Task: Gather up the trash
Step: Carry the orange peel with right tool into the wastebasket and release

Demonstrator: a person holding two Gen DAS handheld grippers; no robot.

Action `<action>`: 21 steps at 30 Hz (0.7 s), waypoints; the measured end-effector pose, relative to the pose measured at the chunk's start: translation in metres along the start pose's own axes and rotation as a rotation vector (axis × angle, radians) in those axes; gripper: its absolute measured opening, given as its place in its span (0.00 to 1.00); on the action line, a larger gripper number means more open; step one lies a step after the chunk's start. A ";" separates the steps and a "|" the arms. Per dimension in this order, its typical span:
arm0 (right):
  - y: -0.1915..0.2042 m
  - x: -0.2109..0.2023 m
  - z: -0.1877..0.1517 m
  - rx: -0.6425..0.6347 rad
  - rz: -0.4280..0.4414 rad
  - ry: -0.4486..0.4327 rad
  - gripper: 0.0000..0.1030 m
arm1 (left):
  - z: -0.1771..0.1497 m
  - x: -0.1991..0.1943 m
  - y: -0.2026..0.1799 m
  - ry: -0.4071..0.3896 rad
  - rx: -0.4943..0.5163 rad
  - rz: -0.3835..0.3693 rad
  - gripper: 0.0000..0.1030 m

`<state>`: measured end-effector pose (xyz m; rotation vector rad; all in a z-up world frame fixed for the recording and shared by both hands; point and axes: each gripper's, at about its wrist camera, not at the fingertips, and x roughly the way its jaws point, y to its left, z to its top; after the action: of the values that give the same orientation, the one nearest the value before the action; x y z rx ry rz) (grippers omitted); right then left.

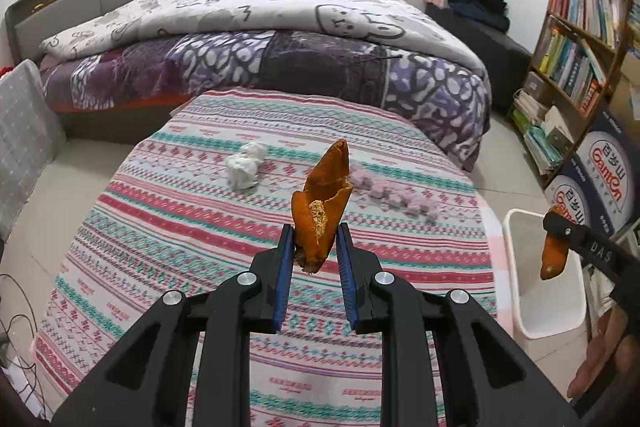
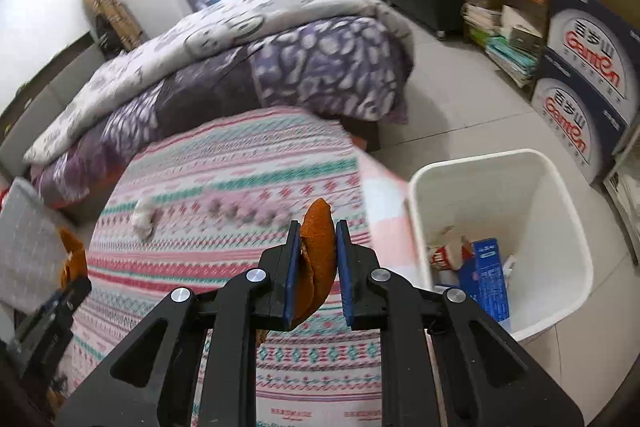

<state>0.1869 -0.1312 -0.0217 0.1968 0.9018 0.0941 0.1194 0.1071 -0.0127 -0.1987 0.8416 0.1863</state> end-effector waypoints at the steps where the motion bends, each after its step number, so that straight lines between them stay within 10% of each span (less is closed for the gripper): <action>1: -0.005 -0.001 0.001 0.009 -0.003 -0.004 0.16 | 0.000 -0.001 -0.003 -0.005 0.004 -0.004 0.22; 21: -0.097 -0.025 0.026 0.201 -0.102 -0.075 0.16 | -0.001 0.002 -0.066 -0.031 0.083 -0.084 0.22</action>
<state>0.1916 -0.2336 -0.0075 0.3381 0.8451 -0.0986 0.1354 0.0430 -0.0081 -0.1529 0.8075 0.0758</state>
